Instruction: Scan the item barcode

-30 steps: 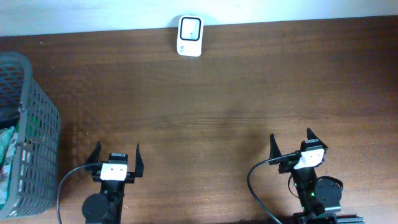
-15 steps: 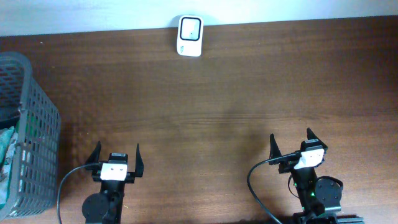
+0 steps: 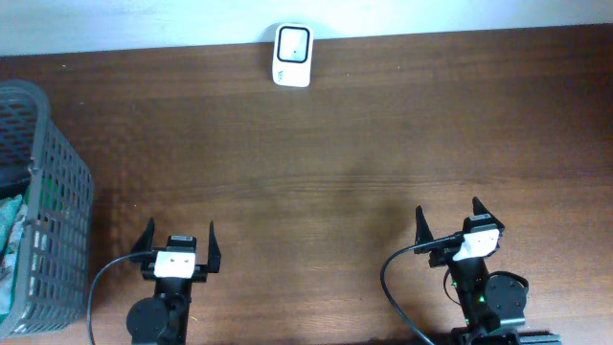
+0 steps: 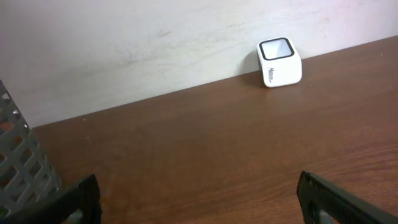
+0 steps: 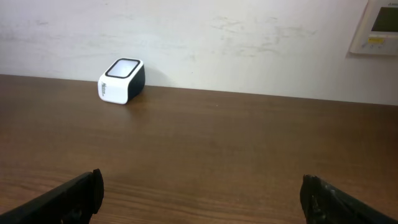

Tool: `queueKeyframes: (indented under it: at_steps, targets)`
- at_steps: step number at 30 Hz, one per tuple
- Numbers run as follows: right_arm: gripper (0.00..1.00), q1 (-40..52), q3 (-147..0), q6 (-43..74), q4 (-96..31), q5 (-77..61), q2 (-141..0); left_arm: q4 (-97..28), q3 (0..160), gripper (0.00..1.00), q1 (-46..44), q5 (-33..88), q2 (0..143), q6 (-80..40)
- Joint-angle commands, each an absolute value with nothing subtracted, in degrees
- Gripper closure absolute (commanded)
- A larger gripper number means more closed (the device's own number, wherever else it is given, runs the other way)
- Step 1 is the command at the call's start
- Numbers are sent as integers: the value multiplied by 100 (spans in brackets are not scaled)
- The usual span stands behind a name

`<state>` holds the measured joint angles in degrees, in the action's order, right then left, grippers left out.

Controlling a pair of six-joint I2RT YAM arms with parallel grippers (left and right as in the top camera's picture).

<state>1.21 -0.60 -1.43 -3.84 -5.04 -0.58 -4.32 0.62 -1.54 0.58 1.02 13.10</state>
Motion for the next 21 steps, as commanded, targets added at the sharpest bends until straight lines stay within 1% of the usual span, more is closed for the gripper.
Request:
queueKeyframes:
  at_steps: [1,4,7,8,12,15,18,21]
  targets:
    - [2,154,-32,-102,-410,-539,-36,-480,51,1,-134,-27,134,1380]
    - [2,154,-32,-102,-410,-539,-36,-325,54,1,-134,67,132,1284]
    - [1,154,-32,-104,-410,-539,-36,-176,145,1,-134,515,134,1000]
    - [2,154,-32,-102,-410,-539,-36,-176,259,1,-134,519,137,838]
    - [2,154,-32,-104,-410,-539,-36,-296,1149,1,-134,523,554,838]
    - [2,154,-32,-104,-410,-539,-36,-668,2049,1,-134,521,1253,843]
    - [2,154,-32,-102,-410,-539,-36,-1323,3269,1,-134,548,2231,845]
    - [2,154,-32,-102,-410,-539,-36,-2088,4515,1,-134,819,3304,851]
